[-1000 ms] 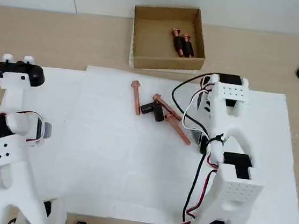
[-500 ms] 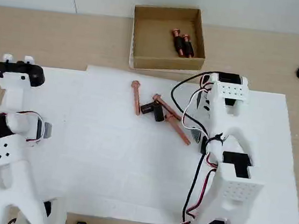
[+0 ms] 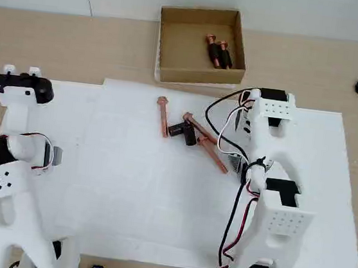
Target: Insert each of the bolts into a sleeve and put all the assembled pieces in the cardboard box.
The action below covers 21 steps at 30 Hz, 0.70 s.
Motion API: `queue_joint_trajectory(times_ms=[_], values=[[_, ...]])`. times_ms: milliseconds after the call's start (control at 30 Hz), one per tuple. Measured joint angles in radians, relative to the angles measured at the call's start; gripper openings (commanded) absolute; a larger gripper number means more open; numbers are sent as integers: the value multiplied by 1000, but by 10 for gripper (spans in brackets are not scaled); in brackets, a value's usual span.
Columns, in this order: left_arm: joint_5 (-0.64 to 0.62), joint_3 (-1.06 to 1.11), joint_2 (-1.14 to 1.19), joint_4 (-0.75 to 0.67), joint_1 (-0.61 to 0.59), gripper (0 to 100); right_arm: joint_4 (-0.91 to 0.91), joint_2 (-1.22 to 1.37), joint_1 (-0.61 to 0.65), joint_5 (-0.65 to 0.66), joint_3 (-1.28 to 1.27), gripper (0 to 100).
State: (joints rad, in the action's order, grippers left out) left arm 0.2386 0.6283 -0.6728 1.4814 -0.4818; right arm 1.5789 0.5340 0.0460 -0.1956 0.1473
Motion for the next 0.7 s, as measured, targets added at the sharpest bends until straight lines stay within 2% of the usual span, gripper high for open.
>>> queue_joint_trajectory(times_ms=[367, 700], values=[[0, 0, 0, 0, 0, 196, 14, -48, -3, 0, -5, 4], [0, 0, 0, 0, 0, 196, 83, -308, 8, 2, -3, 4]])
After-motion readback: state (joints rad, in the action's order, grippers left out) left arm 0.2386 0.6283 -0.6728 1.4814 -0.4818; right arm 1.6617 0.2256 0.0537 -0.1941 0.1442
